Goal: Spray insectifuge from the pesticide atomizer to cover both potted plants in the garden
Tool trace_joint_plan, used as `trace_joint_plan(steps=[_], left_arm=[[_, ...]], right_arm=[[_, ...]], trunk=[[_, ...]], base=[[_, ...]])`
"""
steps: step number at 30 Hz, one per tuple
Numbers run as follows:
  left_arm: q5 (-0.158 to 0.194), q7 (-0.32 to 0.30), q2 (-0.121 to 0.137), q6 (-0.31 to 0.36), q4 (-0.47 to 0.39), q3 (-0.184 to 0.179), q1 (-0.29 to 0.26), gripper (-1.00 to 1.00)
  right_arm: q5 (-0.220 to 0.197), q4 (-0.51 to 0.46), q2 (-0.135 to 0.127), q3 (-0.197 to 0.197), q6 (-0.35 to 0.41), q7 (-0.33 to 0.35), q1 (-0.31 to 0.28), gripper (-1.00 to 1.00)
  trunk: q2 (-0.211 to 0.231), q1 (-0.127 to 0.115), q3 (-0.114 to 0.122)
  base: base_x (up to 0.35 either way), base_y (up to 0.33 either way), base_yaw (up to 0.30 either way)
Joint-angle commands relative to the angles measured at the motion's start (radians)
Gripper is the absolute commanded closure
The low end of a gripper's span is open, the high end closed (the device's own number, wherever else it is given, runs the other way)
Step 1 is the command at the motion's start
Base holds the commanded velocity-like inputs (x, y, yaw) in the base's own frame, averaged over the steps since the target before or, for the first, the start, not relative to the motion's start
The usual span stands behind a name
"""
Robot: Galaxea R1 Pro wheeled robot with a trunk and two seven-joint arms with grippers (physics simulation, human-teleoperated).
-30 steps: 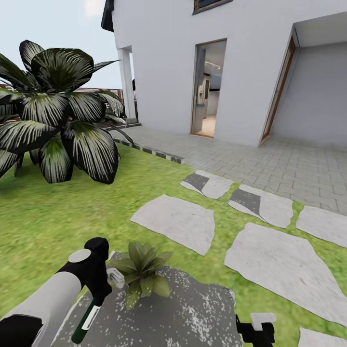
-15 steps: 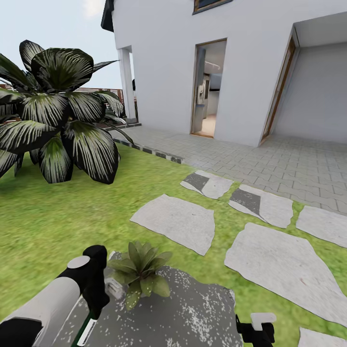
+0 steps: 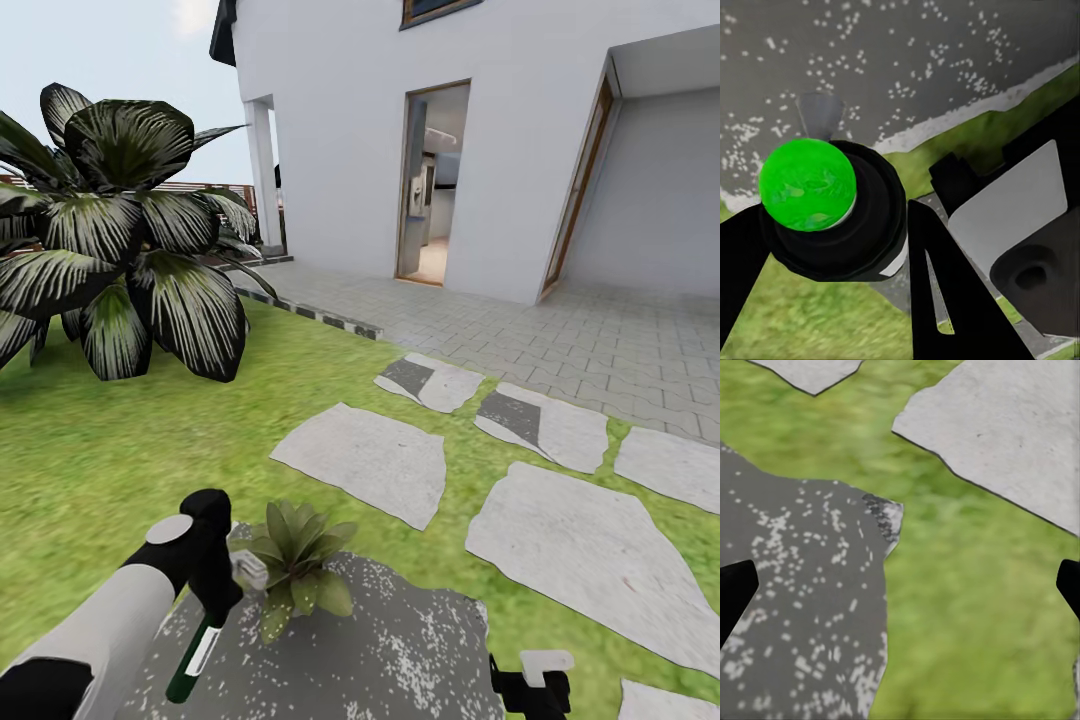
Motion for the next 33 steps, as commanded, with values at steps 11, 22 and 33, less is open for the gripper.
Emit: trace_joint_plan(steps=[11, 22, 33], left_arm=[[-0.011, -0.01, 0.006, 0.054, 0.012, 0.095, 0.03, 1.0], [-0.022, 0.015, 0.005, 0.048, 0.014, 0.087, 0.056, 1.0], [-0.006, 0.121, -0.001, 0.049, 0.024, 0.099, 0.089, 1.0]], right_arm=[[0.007, 0.001, 0.0, 0.002, -0.002, -0.007, -0.001, -1.0], [0.005, 0.001, 0.003, 0.002, -0.002, -0.009, -0.001, -1.0], [0.005, 0.001, 0.004, 0.002, -0.002, -0.009, -0.001, -1.0]], trunk=[[0.0, 0.0, -0.001], [0.0, 0.0, -0.001], [0.0, 0.0, -0.001]], base=[[0.0, 0.0, 0.0], [0.016, -0.069, 0.109], [0.039, -0.001, 0.086]])
